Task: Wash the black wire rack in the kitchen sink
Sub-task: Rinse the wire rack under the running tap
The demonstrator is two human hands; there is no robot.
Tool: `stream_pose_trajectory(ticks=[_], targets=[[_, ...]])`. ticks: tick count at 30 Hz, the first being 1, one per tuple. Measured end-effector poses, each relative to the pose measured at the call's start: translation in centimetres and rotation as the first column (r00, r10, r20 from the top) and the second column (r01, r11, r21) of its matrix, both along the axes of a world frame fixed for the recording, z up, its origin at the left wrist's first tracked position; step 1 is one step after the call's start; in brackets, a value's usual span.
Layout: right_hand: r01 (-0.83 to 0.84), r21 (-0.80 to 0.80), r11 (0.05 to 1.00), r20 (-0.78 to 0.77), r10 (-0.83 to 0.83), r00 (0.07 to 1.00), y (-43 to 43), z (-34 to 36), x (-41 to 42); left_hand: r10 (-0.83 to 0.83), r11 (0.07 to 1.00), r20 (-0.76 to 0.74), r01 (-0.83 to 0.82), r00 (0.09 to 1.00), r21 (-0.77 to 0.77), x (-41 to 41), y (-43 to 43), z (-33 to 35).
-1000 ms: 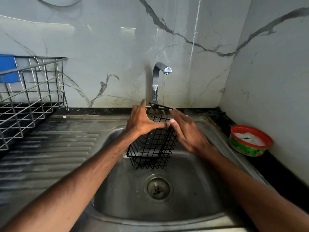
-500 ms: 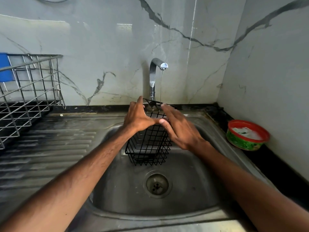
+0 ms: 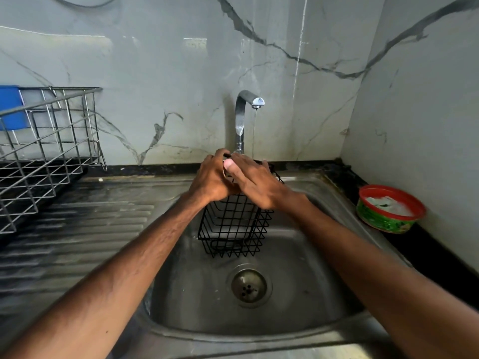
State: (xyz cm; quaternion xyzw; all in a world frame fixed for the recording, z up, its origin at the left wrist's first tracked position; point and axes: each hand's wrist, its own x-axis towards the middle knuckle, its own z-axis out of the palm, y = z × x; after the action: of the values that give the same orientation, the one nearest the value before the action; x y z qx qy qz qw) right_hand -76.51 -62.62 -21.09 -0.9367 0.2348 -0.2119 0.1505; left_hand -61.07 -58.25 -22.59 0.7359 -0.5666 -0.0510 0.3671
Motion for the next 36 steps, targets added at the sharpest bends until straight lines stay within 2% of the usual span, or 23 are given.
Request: stream_pose_trajectory(ticks=[3, 7, 12, 17, 21, 23, 25, 28, 31, 34, 36], targets=[[-0.039, 0.106, 0.994, -0.008, 0.040, 0.999, -1.0, 1.4, 0.0, -0.007, 1.000, 0.022, 0.007, 1.000, -0.003, -0.4, 0.5, 0.4], [0.076, 0.261, 0.962, -0.050, -0.065, 0.997, -2.5, 1.6, -1.7, 0.003, 1.000, 0.026, -0.003, 1.000, 0.012, -0.7, 0.4, 0.3], [0.162, 0.229, 0.960, 0.070, -0.182, 0.981, -3.7, -0.5, -3.1, 0.016, 1.000, 0.032, -0.017, 0.999, 0.026, -1.1, 0.6, 0.4], [0.318, 0.138, 0.938, 0.031, -0.325, 0.945, -3.5, -1.9, -2.6, 0.035, 0.997, 0.056, -0.039, 0.998, 0.067, -1.9, 0.8, 1.0], [0.175, -0.053, 0.983, -0.035, -0.177, 0.984, -0.9, -1.3, -1.0, 0.041, 0.997, 0.082, -0.047, 0.996, 0.069, -1.2, 1.2, 1.1], [0.076, -0.047, 0.996, -0.014, -0.077, 0.997, -0.1, -0.9, -0.1, 0.024, 0.992, 0.176, -0.044, 0.984, 0.115, -1.0, 1.1, 1.2], [0.050, -0.029, 0.998, 0.027, -0.049, 0.998, -0.5, -1.1, 0.4, 0.007, 0.982, 0.202, -0.045, 0.979, 0.183, -1.1, 1.0, 1.7], [0.136, 0.004, 0.991, 0.069, -0.135, 0.988, -2.2, -1.9, 0.2, -0.118, 0.947, 0.072, 0.090, 0.990, 0.308, -1.0, 1.1, 3.5], [0.270, 0.042, 0.962, 0.043, -0.271, 0.961, -2.7, -1.8, -0.4, -0.257, 0.869, -0.101, 0.276, 0.961, 0.412, -0.6, 2.5, 5.6], [0.383, 0.090, 0.919, 0.020, -0.386, 0.922, -2.5, -1.4, -0.8, -0.274, 0.810, -0.405, 0.436, 0.872, 0.392, 0.3, 3.6, 6.1], [0.459, 0.185, 0.869, -0.026, -0.462, 0.886, -1.9, -1.3, -1.0, -0.216, 0.828, -0.514, 0.435, 0.830, 0.354, 1.0, 3.6, 6.1]])
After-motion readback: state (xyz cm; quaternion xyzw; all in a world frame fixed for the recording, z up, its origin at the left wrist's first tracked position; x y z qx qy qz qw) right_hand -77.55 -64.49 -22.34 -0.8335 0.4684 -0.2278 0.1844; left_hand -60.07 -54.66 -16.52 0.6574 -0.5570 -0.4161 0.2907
